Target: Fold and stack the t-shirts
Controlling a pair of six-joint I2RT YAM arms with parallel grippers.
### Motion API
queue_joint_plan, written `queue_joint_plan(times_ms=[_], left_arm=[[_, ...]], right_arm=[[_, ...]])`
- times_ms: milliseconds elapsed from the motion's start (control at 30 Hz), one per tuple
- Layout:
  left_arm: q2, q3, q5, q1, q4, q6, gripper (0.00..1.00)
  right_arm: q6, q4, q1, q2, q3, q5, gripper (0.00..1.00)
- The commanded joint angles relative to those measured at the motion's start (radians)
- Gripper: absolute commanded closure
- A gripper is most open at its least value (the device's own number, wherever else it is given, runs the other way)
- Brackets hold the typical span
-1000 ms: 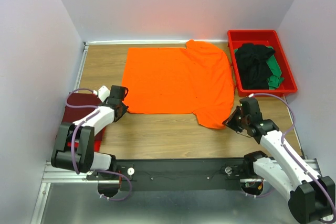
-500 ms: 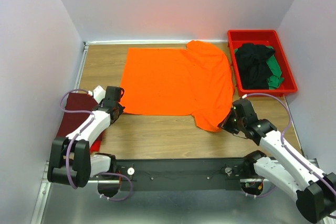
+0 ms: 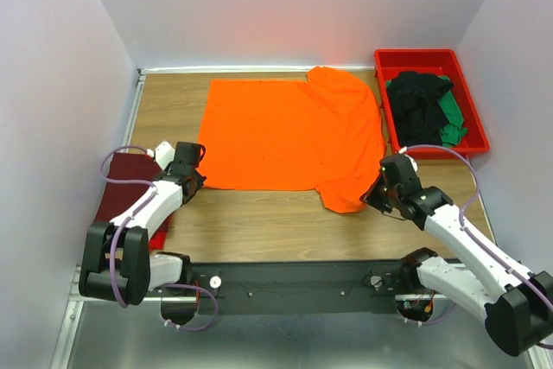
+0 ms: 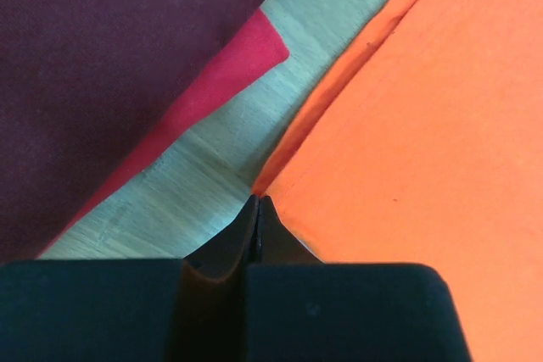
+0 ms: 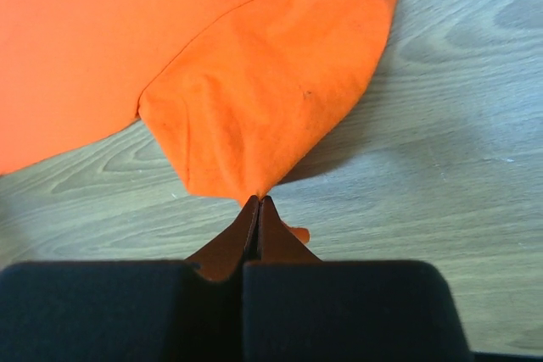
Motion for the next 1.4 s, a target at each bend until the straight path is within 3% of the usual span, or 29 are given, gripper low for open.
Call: queue_joint_plan(times_ms=[0, 600, 967, 1367], left_arm=[[0.004, 0.057, -0.02, 0.004, -0.007, 0.022, 1.0], [0.378, 0.415, 0.069, 0.005, 0.068, -0.016, 1.0], [0.488, 0.602, 0.055, 0.03, -0.012, -0.001, 1.0], [0.548, 0.676, 0.076, 0.078, -0.026, 0.042, 1.0]], right_arm=[[-0.022, 0.013, 0.005, 0.028, 0.084, 0.075, 1.0], [-0.189, 0.197, -0.052, 0.614, 0.53, 0.124, 1.0], [-0.213, 0.243, -0.165, 0.777, 0.681, 0.064, 0.99], [-0.229, 0.285, -0.18, 0.905, 0.81, 0.07, 1.0]])
